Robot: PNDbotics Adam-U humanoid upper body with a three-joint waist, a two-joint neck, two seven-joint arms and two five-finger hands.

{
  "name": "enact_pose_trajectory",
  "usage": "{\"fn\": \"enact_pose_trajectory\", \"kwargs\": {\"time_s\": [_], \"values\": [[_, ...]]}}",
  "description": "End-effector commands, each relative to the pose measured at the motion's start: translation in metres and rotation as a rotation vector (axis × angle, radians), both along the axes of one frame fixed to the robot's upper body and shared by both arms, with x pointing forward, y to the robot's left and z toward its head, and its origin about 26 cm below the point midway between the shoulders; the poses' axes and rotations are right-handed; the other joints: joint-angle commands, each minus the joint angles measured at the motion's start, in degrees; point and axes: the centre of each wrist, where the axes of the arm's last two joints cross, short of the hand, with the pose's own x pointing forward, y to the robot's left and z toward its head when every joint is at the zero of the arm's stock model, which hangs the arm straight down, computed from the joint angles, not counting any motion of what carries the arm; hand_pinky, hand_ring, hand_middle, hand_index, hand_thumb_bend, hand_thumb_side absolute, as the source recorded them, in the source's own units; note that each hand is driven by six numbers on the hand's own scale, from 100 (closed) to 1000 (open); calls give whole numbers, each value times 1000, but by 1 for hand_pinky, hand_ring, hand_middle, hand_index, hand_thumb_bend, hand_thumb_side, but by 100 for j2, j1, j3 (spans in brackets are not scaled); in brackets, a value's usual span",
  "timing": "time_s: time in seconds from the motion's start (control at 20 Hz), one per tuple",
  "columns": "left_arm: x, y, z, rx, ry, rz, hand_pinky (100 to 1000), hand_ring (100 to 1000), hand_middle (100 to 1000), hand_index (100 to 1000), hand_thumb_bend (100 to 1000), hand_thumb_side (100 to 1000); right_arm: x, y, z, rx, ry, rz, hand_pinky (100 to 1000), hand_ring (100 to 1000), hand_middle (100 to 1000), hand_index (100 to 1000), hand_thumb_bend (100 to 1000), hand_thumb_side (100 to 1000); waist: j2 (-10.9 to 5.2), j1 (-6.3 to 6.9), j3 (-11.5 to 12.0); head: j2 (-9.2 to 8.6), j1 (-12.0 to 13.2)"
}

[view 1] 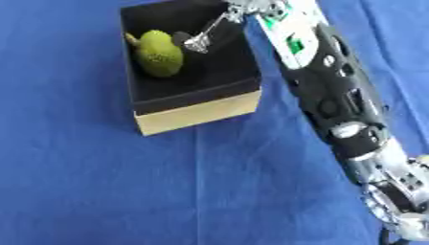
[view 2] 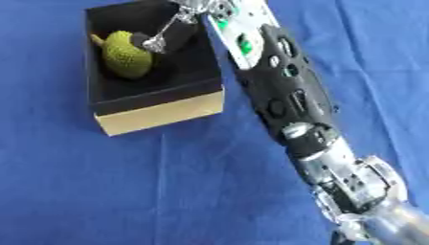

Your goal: Pick up objects on the table and place them in the box.

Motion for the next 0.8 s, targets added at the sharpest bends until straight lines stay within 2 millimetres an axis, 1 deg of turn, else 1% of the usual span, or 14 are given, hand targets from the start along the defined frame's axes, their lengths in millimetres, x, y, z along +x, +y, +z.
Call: {"fn": "enact_pose_trajectory", "kwargs": {"time_s": [0.05,0.1,0.15,0.2,0.3,0.4,0.65,0.7,0.8], "values": [[-4,4,8,24,-26,14,462,753,688,678,890,807,-20,-23,31,152,-85,-2,855,840,791,905,221,100,-1119,69,-5,51,64],[-4,4,8,26,-26,16,463,752,688,679,888,807,-25,-31,37,208,-99,-8,857,837,785,896,180,100,-1123,68,-14,52,84],[-4,5,9,28,-26,19,463,752,687,679,888,808,-30,-39,41,266,-110,-10,858,837,784,895,171,100,-1127,66,-20,49,105],[-5,6,9,30,-26,23,464,752,687,679,887,808,-33,-47,44,331,-115,-5,863,835,782,893,100,100,-1133,64,-37,44,134],[-5,8,9,34,-25,32,465,752,687,679,886,808,-39,-64,48,455,-112,7,865,834,779,889,100,100,-1148,56,-70,34,173],[-6,9,9,36,-25,36,466,752,687,679,885,808,-45,-78,50,543,-124,25,865,837,785,888,100,100,-1159,50,-95,23,189],[-7,12,9,42,-24,49,467,751,686,680,884,810,-70,-113,53,682,-231,55,865,854,807,887,100,101,-1172,60,-120,27,239],[-7,13,9,44,-23,52,467,750,686,680,885,810,-75,-122,53,703,-253,43,867,861,811,889,100,142,-1171,59,-127,28,251],[-8,14,9,46,-22,58,467,750,686,680,885,810,-83,-141,51,733,-296,-12,870,869,816,890,100,178,-1166,51,-138,27,272]]}}
